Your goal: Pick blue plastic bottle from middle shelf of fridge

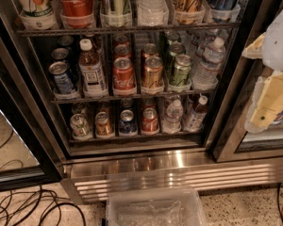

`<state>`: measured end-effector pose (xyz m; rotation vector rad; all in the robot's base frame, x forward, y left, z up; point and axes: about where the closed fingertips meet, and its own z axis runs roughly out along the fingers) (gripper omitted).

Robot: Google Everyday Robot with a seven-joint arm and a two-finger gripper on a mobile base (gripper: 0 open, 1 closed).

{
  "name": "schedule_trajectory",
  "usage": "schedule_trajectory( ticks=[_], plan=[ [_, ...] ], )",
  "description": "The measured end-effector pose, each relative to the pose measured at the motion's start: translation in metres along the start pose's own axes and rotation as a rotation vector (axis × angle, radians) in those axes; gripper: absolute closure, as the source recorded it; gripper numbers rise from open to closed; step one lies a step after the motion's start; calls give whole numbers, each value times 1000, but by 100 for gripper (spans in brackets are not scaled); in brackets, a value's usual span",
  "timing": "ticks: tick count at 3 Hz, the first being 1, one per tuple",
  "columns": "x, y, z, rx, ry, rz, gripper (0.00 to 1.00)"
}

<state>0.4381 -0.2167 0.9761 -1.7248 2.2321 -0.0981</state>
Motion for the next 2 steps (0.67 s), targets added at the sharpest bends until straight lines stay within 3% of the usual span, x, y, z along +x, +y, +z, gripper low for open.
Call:
schedule_trajectory(
  ticks=[2],
  plan=[
    [-3,-1,4,5,-6,3,0]
  ],
)
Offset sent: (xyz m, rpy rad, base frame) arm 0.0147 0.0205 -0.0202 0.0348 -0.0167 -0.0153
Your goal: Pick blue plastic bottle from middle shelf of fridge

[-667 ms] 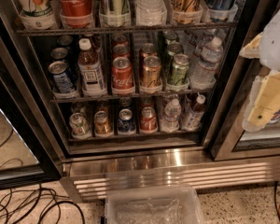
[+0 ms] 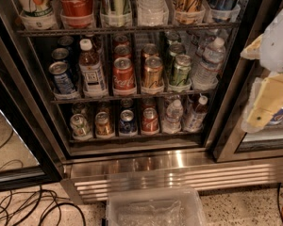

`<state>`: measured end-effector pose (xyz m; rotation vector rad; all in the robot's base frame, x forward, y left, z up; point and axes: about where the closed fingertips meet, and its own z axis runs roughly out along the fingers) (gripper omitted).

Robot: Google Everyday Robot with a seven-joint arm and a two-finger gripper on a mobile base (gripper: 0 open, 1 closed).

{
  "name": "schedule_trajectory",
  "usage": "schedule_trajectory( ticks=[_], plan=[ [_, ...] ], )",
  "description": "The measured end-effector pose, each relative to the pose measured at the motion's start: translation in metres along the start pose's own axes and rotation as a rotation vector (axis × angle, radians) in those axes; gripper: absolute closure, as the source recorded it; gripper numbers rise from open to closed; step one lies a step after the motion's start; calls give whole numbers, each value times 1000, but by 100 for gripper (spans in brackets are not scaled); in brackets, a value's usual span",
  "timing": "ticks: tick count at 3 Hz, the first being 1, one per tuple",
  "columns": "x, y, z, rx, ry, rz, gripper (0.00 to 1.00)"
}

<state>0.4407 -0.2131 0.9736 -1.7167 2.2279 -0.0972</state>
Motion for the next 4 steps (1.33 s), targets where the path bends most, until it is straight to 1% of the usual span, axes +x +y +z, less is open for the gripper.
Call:
schedule_trajectory(
  ticks=[1,2,3,4],
  plan=[
    [-26,2,32,-3,-117,19,0],
    [-71,15,65,-19,-282,71,0],
    [-124,8,91,-23,-447,126,0],
    [-133,-5,85,29,-482,137,0]
  ],
)
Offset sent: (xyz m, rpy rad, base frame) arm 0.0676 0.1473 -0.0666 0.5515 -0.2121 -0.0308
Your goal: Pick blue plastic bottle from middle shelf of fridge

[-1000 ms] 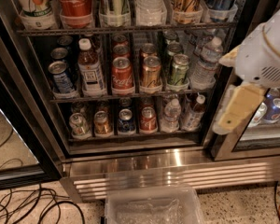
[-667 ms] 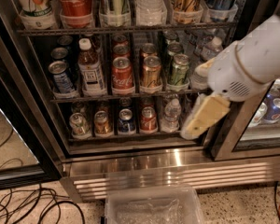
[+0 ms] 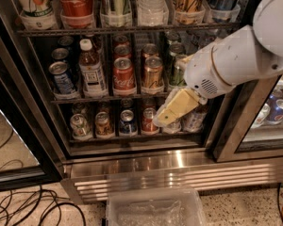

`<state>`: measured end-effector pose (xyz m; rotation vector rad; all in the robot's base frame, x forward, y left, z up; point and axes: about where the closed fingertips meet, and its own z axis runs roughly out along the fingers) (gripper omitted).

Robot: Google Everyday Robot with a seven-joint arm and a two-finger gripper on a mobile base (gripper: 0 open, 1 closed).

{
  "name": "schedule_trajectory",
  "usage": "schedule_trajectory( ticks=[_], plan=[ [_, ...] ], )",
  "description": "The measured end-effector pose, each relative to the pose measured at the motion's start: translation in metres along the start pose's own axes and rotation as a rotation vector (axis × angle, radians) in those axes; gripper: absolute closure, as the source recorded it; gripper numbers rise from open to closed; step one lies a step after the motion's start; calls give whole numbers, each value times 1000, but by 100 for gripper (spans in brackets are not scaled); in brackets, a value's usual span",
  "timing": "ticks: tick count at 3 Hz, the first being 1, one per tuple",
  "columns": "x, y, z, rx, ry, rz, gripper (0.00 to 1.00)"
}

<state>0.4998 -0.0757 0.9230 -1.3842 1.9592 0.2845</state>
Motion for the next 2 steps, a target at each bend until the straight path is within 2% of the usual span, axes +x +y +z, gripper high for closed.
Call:
schedule_trajectory(
  ticks=[1,2],
  plan=[
    [0,0,0,-1,1,0,0],
    [-12,1,3,36,-28,17,0]
  ],
)
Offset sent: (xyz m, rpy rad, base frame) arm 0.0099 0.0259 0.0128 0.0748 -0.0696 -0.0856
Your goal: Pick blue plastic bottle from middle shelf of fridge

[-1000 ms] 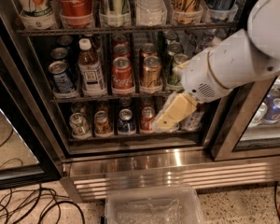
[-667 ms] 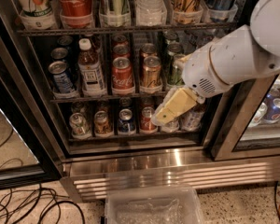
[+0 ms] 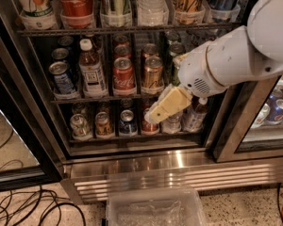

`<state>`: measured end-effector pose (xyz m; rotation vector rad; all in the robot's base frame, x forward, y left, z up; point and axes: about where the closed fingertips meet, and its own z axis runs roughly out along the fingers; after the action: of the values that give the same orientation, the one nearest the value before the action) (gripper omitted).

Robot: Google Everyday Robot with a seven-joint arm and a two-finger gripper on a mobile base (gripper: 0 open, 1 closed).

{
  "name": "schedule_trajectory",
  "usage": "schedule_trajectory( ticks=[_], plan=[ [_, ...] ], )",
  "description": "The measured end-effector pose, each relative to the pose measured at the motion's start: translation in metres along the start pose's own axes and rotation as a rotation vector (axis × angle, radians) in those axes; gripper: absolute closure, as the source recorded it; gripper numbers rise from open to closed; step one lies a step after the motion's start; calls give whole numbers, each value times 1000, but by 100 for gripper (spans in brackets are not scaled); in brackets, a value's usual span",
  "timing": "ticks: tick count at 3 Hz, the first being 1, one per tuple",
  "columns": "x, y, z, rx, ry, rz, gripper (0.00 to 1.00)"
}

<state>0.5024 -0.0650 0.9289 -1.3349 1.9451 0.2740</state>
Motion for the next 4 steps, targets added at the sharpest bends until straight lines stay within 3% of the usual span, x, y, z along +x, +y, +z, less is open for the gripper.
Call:
schedule_trajectory(
  ticks=[2,3,4],
  plan=[
    [-33,15,39,91,-171,110,0],
    [-54,15,65,69,-306,150,0],
    [-60,23,73,47,-321,123,0]
  ],
)
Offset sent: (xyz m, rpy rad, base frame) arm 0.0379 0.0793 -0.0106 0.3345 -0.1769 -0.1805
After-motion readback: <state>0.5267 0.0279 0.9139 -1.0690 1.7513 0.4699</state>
